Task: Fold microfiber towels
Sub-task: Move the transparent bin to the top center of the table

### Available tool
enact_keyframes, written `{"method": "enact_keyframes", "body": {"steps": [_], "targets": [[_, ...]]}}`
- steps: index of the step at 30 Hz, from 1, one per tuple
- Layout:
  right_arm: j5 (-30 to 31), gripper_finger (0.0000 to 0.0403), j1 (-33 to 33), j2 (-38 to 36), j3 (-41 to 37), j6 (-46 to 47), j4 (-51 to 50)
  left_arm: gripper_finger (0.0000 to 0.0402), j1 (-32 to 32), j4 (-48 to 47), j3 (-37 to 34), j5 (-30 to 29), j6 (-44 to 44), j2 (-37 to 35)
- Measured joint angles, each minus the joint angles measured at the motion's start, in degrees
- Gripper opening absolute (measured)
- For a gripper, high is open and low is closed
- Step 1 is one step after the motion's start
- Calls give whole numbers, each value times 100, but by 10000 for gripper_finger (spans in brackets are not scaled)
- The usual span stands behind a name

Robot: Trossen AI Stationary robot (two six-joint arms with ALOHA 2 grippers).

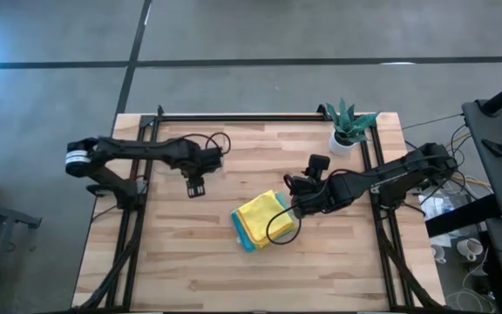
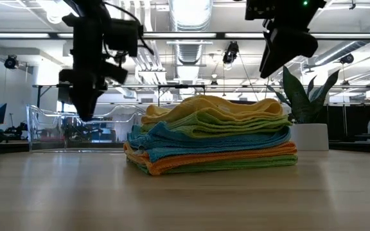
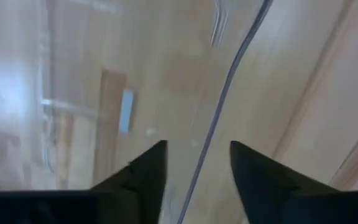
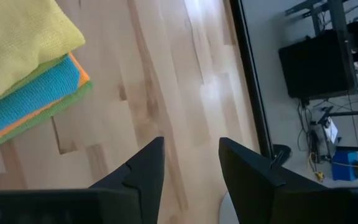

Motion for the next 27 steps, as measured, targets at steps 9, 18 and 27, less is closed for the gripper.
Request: {"method": "enact_keyframes", "body": {"steps": [9, 18, 27], "targets": [[2, 134, 68, -4, -106, 22, 11, 9, 48, -274, 18, 287, 10, 770], [11, 124, 74, -311, -108, 14, 7, 1, 50, -69, 868, 295, 196, 861], [27, 120, 74, -737, -84, -11, 23, 0, 48, 1318, 1873, 273, 309, 1082]]}}
